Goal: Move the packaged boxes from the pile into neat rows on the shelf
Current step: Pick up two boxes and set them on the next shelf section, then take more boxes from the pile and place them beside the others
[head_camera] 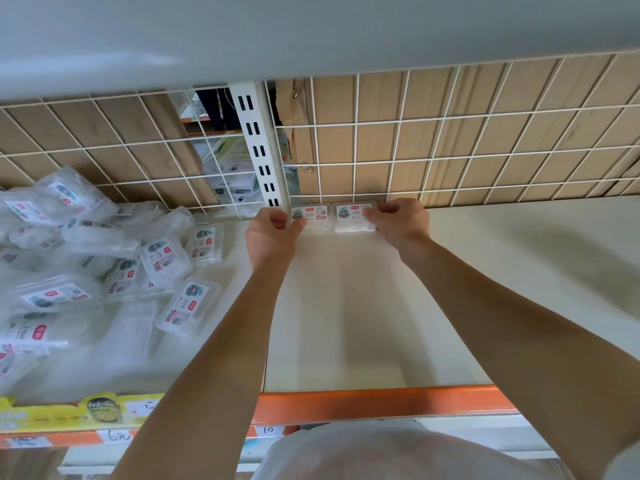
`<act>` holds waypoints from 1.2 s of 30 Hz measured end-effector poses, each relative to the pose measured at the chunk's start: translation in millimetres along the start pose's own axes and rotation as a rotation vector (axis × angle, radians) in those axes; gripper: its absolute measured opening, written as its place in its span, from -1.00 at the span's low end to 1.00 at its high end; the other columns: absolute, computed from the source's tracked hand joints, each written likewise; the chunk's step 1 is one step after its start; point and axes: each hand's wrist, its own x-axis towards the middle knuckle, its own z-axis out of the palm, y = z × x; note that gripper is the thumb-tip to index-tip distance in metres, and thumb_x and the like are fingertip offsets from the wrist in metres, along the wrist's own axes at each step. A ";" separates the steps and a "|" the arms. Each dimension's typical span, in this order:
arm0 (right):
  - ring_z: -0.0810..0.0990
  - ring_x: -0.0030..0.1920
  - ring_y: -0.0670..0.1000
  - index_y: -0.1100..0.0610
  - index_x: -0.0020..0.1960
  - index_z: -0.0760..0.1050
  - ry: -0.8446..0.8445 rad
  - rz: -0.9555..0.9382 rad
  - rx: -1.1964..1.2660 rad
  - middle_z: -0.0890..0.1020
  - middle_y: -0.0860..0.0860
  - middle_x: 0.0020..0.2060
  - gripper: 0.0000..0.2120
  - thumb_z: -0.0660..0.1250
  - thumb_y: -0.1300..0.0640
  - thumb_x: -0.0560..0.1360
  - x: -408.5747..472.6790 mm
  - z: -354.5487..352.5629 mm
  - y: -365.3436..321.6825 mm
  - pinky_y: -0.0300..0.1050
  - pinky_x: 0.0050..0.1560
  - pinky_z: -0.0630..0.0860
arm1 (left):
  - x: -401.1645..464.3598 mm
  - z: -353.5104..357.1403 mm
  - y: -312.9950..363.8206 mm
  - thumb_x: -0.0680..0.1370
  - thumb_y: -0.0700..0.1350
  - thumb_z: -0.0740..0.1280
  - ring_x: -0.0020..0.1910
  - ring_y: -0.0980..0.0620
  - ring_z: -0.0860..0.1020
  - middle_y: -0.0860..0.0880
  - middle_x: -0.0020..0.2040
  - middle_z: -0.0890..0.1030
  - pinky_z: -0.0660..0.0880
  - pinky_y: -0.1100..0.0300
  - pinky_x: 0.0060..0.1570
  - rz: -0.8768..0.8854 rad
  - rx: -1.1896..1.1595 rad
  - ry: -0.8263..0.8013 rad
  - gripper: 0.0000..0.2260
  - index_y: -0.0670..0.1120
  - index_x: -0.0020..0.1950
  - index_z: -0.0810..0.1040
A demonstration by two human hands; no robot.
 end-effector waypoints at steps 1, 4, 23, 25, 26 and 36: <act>0.70 -0.09 0.10 0.01 -0.28 0.56 0.000 0.010 0.006 0.68 0.06 -0.19 -0.82 0.51 0.06 0.44 -0.7 -1.3 0.1 -0.07 -0.15 0.65 | -0.8 -0.9 0.4 0.45 0.02 0.53 -0.05 0.06 0.60 0.03 -0.09 0.63 0.50 0.27 -0.07 0.002 0.001 -0.002 -0.70 -0.10 0.08 0.61; 0.68 -0.10 0.05 0.12 -0.17 0.62 -0.006 0.035 0.017 0.70 0.09 -0.15 -0.84 0.46 0.03 0.47 -2.4 -6.3 2.0 -0.19 -0.26 0.56 | -5.4 -3.2 1.4 0.46 0.03 0.53 -0.03 0.05 0.60 0.03 -0.06 0.63 0.45 0.40 -0.16 -0.001 -0.019 -0.017 -0.70 -0.09 0.09 0.61; 0.51 0.25 0.04 0.06 0.35 0.49 -0.436 -0.375 -0.494 0.50 0.05 0.28 -0.56 0.36 -0.10 0.54 -100.6 -47.0 -24.9 -0.17 0.15 0.39 | -116.0 -66.0 25.0 0.59 0.01 0.35 0.17 0.07 0.56 0.01 0.21 0.62 0.39 0.27 0.03 0.097 0.312 -0.128 -0.72 -0.03 0.28 0.57; 0.48 0.30 0.04 0.08 0.39 0.46 -0.513 -0.429 -0.549 0.48 0.05 0.32 -0.54 0.35 -0.10 0.56 -115.8 -47.5 -28.4 -0.22 0.13 0.31 | -129.4 -79.5 24.8 0.59 0.02 0.35 0.18 0.08 0.56 0.03 0.21 0.61 0.37 0.29 0.03 0.077 0.335 -0.130 -0.72 0.00 0.28 0.57; 0.47 0.31 0.05 0.08 0.40 0.44 -0.542 -0.454 -0.561 0.47 0.05 0.33 -0.53 0.34 -0.10 0.57 -123.4 -46.9 -30.0 -0.22 0.13 0.30 | -135.9 -86.0 23.5 0.59 0.02 0.36 0.18 0.07 0.56 0.02 0.20 0.62 0.36 0.30 0.04 0.069 0.340 -0.120 -0.73 0.00 0.27 0.58; 0.40 0.38 0.05 0.02 0.44 0.38 -0.749 -0.623 -0.611 0.41 0.01 0.37 -0.52 0.32 -0.09 0.58 -188.8 -14.4 -49.4 -0.15 0.34 0.32 | -187.6 -159.6 -4.5 0.56 -0.03 0.39 0.16 0.00 0.56 -0.05 0.16 0.62 0.38 0.28 0.04 0.021 0.380 -0.032 -0.72 -0.04 0.27 0.59</act>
